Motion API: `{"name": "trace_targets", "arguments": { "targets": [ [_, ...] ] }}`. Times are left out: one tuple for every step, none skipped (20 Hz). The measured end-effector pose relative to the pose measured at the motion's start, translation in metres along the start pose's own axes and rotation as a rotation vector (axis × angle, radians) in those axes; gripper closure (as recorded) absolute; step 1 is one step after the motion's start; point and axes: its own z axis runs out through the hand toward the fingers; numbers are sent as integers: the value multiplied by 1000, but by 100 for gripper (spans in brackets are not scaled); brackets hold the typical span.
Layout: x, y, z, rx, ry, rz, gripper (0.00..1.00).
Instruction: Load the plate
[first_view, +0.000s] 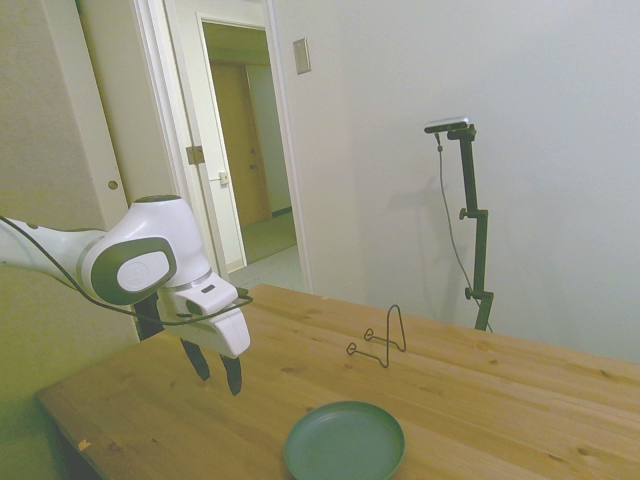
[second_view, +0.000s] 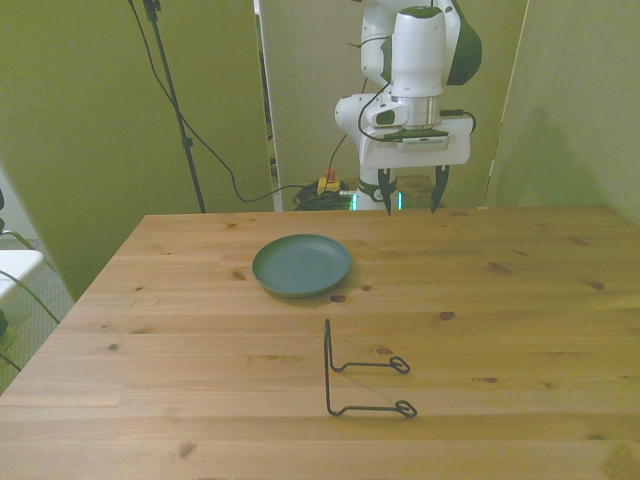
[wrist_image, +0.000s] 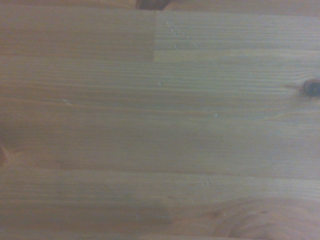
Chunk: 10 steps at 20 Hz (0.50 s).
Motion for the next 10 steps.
{"name": "trace_targets", "arguments": {
  "targets": [
    [0,0,0,1,-2,3,0],
    [-1,-1,1,4,-5,11,0],
    [0,-1,1,4,-3,15,0],
    [0,-1,0,5,1,24,0],
    [2,0,-1,1,8,31,0],
    [6,3,-2,-5,18,40,0],
    [12,7,-4,-13,31,47,0],
    [20,12,-7,-25,49,57,0],
    [30,19,-10,-36,67,69,0],
    [41,25,-13,-44,80,83,0]
  ]
}}
